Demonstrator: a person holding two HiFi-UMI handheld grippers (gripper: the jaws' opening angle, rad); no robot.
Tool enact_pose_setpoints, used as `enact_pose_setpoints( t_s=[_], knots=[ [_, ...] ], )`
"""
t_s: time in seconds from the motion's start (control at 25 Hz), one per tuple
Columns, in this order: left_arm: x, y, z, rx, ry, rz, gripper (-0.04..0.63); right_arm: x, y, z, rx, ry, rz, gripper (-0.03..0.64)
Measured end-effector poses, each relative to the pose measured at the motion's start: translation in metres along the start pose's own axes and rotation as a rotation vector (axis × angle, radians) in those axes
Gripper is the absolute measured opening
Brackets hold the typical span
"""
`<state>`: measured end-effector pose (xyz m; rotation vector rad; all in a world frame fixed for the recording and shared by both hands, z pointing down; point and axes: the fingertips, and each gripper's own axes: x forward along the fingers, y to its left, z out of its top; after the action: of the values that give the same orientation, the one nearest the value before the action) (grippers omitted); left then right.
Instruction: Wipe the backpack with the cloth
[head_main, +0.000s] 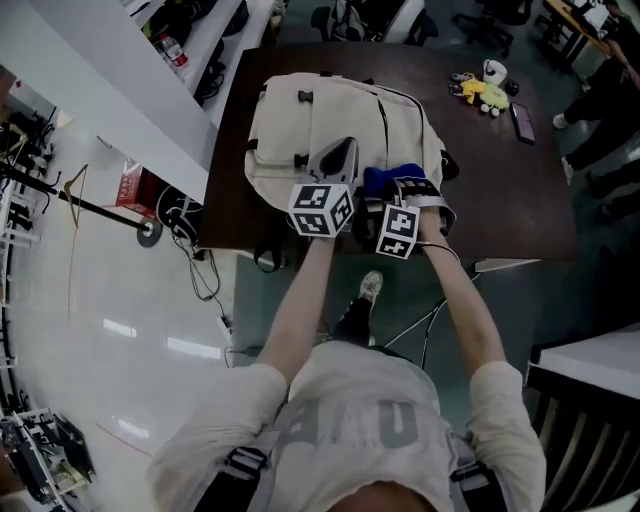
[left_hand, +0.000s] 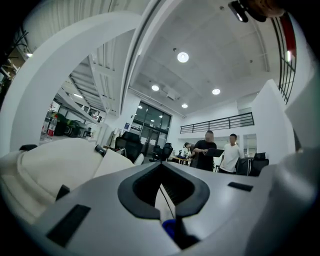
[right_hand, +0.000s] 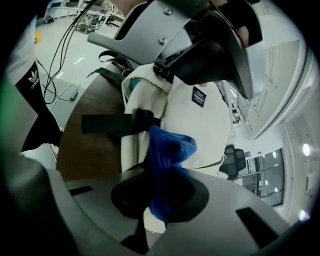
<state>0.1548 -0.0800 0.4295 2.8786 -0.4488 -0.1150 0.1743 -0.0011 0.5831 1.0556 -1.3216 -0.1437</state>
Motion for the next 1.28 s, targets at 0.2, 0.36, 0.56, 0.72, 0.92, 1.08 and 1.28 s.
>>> enact_pose_setpoints(
  t_s=[0.2,0.36,0.56,0.72,0.92,1.08,1.28],
  knots=[
    [-0.024,-0.011,-0.009,0.012,0.007,0.000,0.005,-0.011,0.036,0.010,0.010,-0.007,0.022,0.041],
    [-0.022,-0.026,-0.015,0.014,0.009,-0.019,0.005,-0.022,0.049,0.014,0.025,-0.038,0.064,0.041],
    [0.008,-0.042,-0.017,0.077,0.020,-0.069,0.005,-0.041,-0.004,-0.002,0.261,-0.158,-0.021,0.041],
    [0.048,-0.026,-0.006,0.048,-0.007,-0.019,0.005,-0.037,-0.106,-0.049,0.363,-0.150,-0.174,0.041],
    [0.100,-0.015,0.000,0.040,-0.014,0.010,0.005,0.002,-0.214,-0.093,0.228,-0.078,-0.274,0.041],
    [0.123,-0.008,-0.015,0.043,0.017,0.015,0.005,0.056,-0.255,-0.106,0.149,-0.026,-0.242,0.041],
    [0.135,0.011,-0.035,0.025,0.075,0.048,0.005,0.117,-0.230,-0.096,0.072,-0.006,-0.098,0.041]
  ],
)
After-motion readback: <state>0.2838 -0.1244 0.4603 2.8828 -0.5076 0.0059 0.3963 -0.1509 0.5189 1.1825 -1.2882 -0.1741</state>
